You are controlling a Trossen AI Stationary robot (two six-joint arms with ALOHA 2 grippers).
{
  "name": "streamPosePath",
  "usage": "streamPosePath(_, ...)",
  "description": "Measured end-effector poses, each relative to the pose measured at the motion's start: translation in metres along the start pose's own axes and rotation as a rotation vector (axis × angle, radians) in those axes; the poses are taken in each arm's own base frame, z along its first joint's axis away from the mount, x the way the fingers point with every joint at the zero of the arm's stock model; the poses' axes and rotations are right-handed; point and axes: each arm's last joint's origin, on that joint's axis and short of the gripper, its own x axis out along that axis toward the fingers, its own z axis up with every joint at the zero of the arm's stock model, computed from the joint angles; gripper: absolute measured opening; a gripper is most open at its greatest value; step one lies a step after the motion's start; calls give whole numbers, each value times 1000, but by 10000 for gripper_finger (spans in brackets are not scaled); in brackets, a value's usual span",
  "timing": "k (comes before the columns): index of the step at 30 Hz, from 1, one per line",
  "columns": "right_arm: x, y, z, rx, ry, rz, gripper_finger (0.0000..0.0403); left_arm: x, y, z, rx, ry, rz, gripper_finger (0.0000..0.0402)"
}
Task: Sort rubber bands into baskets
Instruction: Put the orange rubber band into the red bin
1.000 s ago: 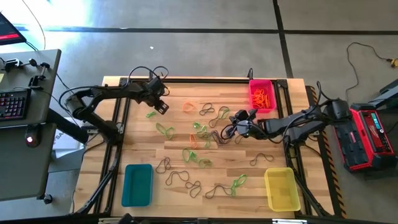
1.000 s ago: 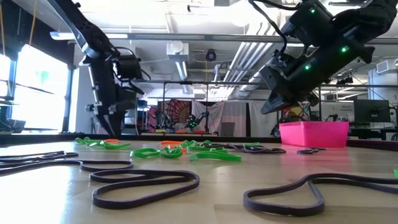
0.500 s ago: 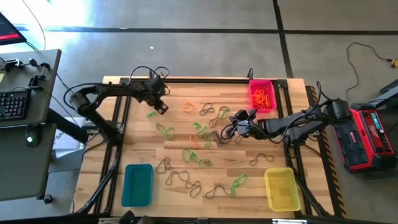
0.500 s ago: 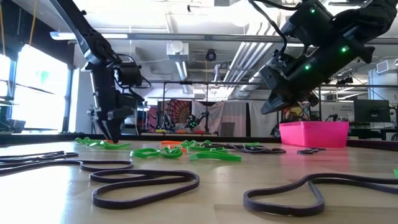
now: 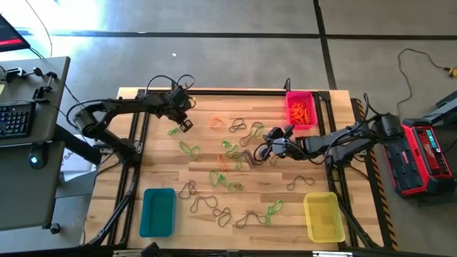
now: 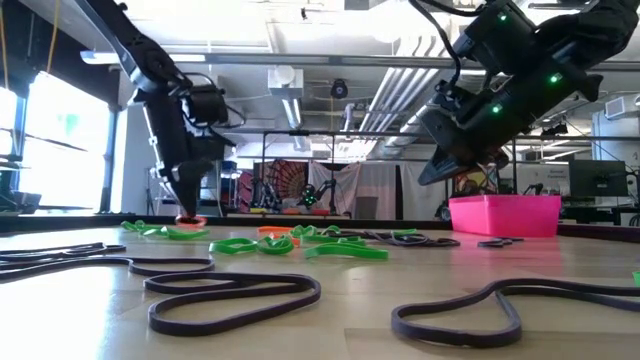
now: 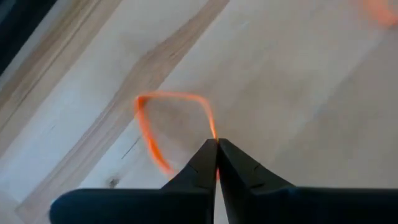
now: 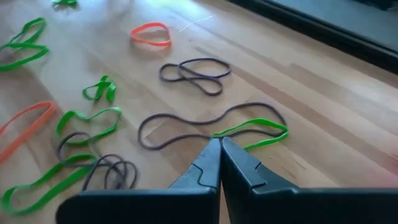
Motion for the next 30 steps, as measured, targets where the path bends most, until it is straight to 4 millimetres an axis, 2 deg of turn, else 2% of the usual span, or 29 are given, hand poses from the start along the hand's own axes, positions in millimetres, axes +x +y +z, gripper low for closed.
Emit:
streamPosePath(5, 0, 1, 0, -54, 16, 32, 16, -15, -15, 7, 34, -108, -83, 1)
streamPosePath(10, 0, 4, 2, -73, 9, 80, 58, -32, -41, 16, 76, -248, -219, 1)
streamPosePath(18, 4, 18, 14, -186, -164, 162, 126, -49, -77, 32, 146, -477, -433, 1)
streamPosePath(23, 15, 28, 14, -283, -273, 202, 142, -59, -89, 41, 171, -591, -581, 1)
streamPosePath(30, 32, 39, 9, -327, -403, 209, 145, -68, -108, 43, 197, -655, -686, 1)
